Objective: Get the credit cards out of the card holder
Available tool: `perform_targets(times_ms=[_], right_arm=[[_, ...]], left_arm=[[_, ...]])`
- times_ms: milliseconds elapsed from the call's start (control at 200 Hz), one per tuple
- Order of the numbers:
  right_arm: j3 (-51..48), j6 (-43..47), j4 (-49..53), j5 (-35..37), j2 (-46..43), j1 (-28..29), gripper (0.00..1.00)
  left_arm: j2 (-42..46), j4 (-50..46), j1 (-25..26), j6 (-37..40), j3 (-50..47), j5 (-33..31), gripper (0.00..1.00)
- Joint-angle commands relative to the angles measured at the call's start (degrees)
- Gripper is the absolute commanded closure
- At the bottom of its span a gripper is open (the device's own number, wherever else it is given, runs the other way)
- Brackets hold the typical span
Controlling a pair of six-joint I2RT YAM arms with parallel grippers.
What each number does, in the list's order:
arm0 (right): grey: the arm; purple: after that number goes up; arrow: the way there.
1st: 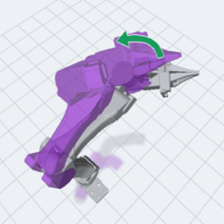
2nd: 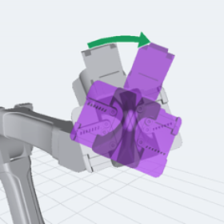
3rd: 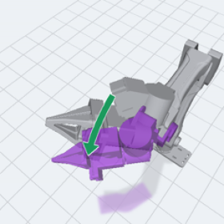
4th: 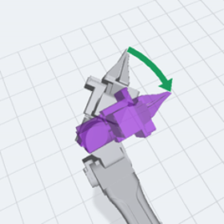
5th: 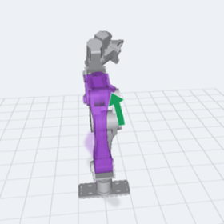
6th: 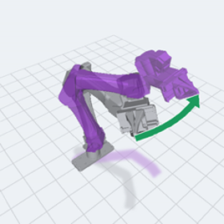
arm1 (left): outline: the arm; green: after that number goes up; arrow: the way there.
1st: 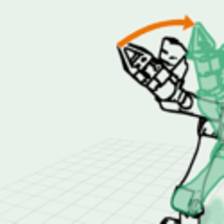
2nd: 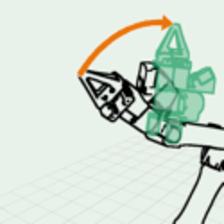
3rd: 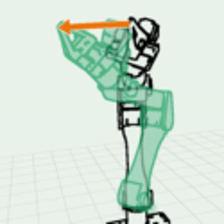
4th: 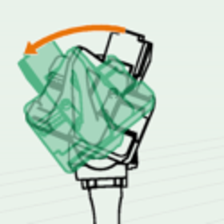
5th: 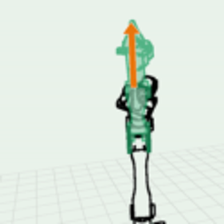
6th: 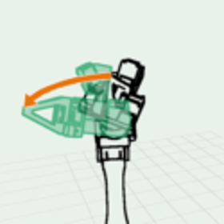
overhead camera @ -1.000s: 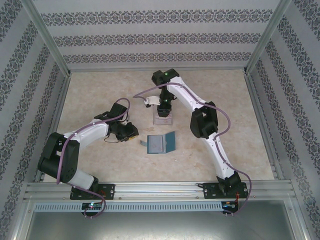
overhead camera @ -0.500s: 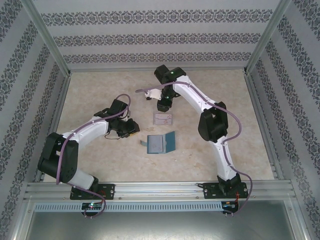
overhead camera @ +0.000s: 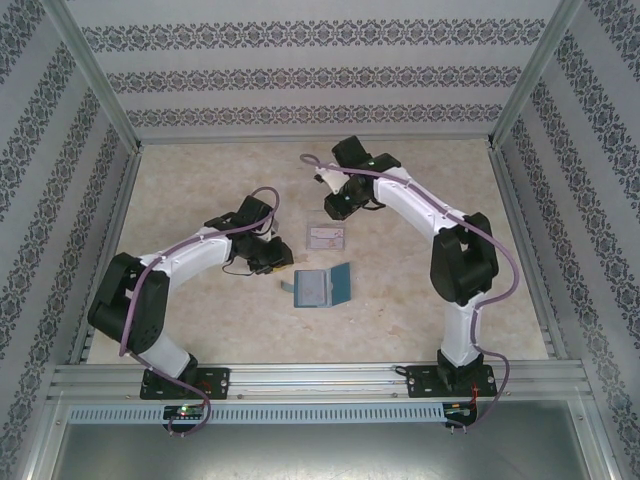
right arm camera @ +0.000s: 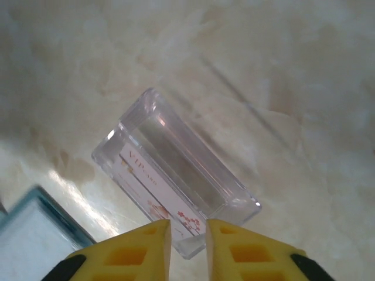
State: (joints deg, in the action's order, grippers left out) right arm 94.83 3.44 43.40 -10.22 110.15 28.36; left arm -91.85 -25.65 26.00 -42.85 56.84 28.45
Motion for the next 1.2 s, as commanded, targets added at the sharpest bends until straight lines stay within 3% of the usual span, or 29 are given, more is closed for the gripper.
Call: perform_targets(times_ms=[0,215,345,1199], right_arm=[[-4.9,-15.5,-4.8,-0.5,-3.8,-0.2,0.8],[-13.7,-30.2,-10.7,-9.2,-7.7,0.3,0.8],[-17.4,-34.6,-13.8,-14.4,-9.1,0.9,0.8],[-30.0,-47.2,-19.1,-14.0,-9.6,10.2,0.85]], left_arm=[[-1.5,-1.3,1.6,0.5,2.4,0.7,0.78],[-4.9,-1.4,4.2,0.3,4.3,1.2,0.82],[-5.9,-1.0,5.5,-0.3,4.1,1.0,0.85],[-7.5,-2.6,7.0,1.7,-1.5,-4.6,0.96]])
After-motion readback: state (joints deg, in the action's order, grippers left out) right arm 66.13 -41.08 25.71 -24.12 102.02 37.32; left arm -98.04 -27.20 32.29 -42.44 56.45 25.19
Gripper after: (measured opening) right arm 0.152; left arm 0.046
